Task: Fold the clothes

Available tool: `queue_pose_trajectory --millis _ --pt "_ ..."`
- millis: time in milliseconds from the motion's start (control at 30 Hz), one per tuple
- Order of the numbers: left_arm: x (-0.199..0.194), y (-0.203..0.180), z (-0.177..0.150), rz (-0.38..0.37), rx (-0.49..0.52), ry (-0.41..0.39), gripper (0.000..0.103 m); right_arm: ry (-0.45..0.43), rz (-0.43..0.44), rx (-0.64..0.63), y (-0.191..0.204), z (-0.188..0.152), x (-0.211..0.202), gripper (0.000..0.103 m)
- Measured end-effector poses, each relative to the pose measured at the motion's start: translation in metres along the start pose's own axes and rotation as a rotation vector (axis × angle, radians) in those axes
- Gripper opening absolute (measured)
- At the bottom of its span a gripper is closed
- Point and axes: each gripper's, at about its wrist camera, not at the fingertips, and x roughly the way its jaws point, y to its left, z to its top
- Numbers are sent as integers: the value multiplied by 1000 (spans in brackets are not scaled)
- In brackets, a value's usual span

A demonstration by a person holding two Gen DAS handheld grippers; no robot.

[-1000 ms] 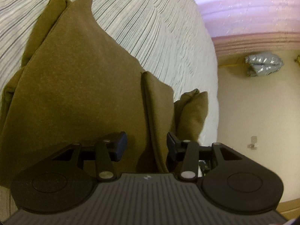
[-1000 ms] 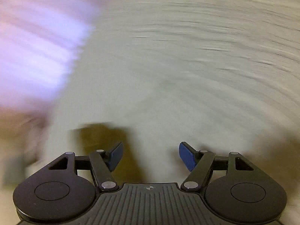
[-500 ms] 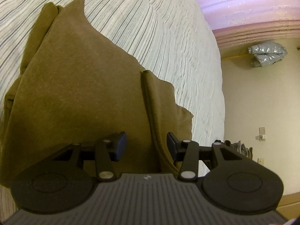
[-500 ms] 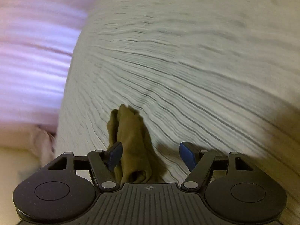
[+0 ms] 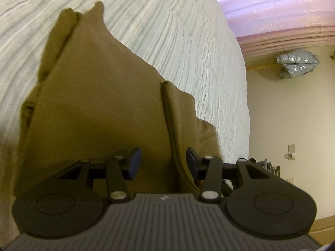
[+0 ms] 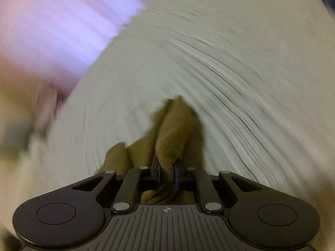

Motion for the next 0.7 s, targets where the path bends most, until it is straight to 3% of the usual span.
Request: queue_pose_trajectory --millis 133,200,267,300,467,567,667,700 --pt "-12 10 -1 15 -20 -22 41 -31 10 -555 100 -33 -12 11" --pt "-16 15 -2 23 -32 -31 41 12 32 -690 126 -57 -4 11" --pt "-19 18 -1 24 -38 -37 41 84 29 -738 136 -76 11 12" --pt "-21 20 -1 24 -41 -40 41 117 24 -746 136 -82 21 12" --pt "-21 23 1 16 -55 -47 41 221 143 -680 131 -82 43 72" --pt "-16 19 1 -2 -61 -46 41 267 228 -526 119 -64 33 73" --pt "-11 12 3 -30 -53 -46 41 190 258 -282 91 -37 5 73" --pt "-7 10 4 -38 -50 -42 41 158 225 -211 78 -29 -1 73"
